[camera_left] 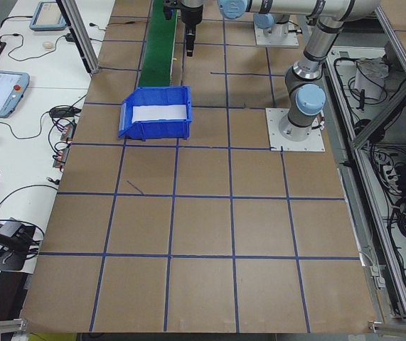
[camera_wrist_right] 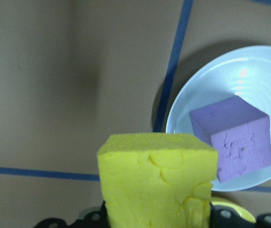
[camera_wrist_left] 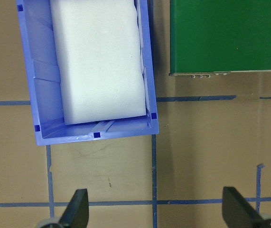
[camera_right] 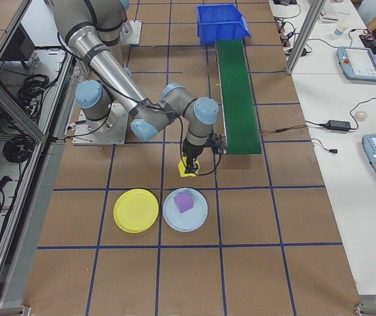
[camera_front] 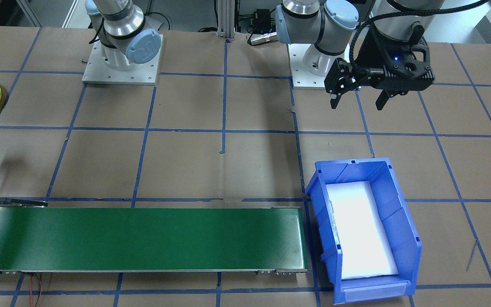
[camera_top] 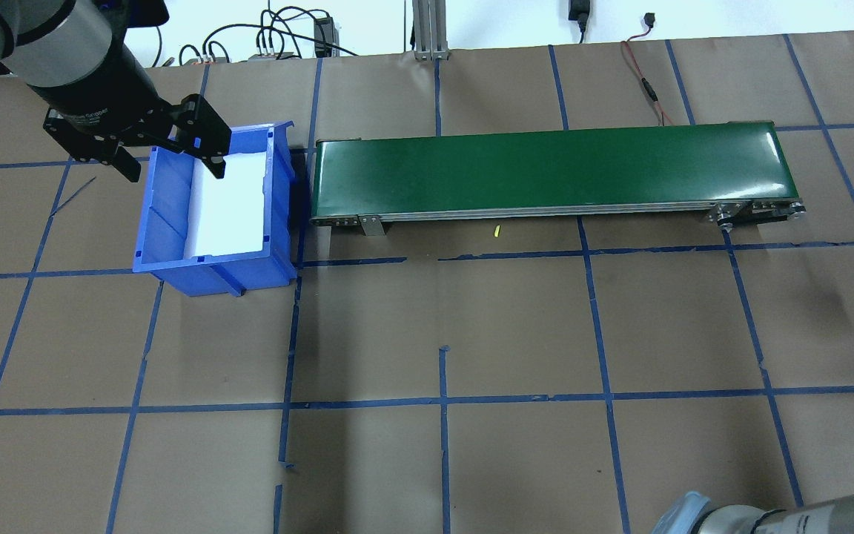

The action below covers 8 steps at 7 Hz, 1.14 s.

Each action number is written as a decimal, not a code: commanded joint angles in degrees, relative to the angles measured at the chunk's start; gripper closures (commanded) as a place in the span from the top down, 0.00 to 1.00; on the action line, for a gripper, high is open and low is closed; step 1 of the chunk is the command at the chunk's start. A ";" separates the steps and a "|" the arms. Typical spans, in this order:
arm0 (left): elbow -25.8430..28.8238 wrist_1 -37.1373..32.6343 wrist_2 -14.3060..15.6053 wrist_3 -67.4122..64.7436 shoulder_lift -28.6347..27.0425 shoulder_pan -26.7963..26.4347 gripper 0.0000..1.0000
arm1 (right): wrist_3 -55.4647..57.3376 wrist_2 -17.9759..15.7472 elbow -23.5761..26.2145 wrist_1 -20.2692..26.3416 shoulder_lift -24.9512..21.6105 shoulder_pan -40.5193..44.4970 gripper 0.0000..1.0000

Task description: Move block left to right into plate

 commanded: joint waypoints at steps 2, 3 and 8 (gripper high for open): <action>-0.01 0.00 -0.03 0.00 0.00 -0.02 1.00 | -15.08 0.46 4.97 -2.86 -0.22 -19.63 0.18; 0.07 0.00 -0.03 0.00 0.09 -0.02 1.00 | -18.08 0.98 5.85 -4.37 -0.14 -22.11 0.18; 0.07 0.00 -0.11 0.00 0.09 -0.02 1.00 | -19.80 6.26 5.69 -3.07 -0.04 -22.60 1.00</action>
